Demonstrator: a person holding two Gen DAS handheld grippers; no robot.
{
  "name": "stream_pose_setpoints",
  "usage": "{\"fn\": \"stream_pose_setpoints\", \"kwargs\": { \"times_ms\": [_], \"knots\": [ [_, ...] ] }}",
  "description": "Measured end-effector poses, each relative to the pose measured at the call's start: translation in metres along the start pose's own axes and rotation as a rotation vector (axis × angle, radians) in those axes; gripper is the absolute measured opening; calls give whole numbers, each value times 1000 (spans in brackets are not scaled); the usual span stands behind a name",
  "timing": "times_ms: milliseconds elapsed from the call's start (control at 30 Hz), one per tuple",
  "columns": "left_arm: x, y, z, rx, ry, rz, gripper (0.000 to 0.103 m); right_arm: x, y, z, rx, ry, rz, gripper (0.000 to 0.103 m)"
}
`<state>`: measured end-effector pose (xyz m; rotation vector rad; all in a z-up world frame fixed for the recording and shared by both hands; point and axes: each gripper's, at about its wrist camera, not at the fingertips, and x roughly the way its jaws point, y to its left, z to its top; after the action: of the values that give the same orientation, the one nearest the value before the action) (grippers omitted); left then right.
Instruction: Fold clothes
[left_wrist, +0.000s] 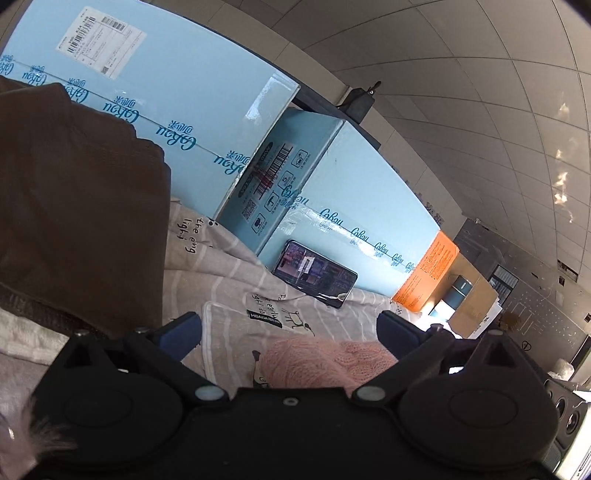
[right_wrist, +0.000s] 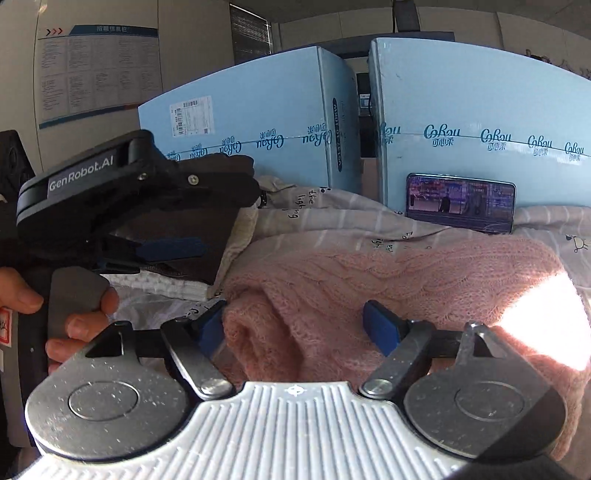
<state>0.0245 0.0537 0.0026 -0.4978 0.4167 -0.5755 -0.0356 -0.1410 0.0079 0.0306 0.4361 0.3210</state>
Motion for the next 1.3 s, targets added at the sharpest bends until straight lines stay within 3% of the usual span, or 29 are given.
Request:
{"fn": "stream_pose_setpoints", "kwargs": {
  "times_ms": [33, 100, 167, 267, 400, 533, 767, 900, 1033, 1133, 1233, 1300],
  "knots": [
    [1, 0, -1, -1, 3, -5, 103, 0, 0, -1, -8, -4, -1, 52],
    [2, 0, -2, 1, 10, -13, 103, -4, -4, 1, 8, -21, 12, 26],
    [3, 0, -3, 4, 15, -22, 103, -11, -9, 3, 33, -50, 24, 20],
    [6, -2, -6, 14, 33, -38, 103, -28, -20, 9, 65, -121, 22, 19],
    [17, -15, -13, 74, 106, 16, 103, -62, -38, 18, 88, -241, -43, 18],
    [32, -33, -27, 202, 178, 88, 103, -96, -59, 24, 94, -353, -129, 18],
    [43, -36, -37, 225, 239, 101, 103, -144, -104, 23, 124, -466, -348, 18],
    [45, -39, -40, 249, 252, 111, 103, -161, -137, 11, 160, -448, -510, 18],
    [47, -42, -44, 273, 263, 126, 103, -168, -171, -8, 216, -375, -636, 18],
    [47, -43, -44, 283, 267, 129, 103, -165, -192, -24, 292, -289, -662, 18],
    [48, -43, -45, 285, 273, 132, 103, -160, -200, -37, 288, -203, -704, 21],
    [50, -44, -46, 287, 279, 133, 103, -157, -198, -42, 251, -166, -751, 37]
  ]
}}
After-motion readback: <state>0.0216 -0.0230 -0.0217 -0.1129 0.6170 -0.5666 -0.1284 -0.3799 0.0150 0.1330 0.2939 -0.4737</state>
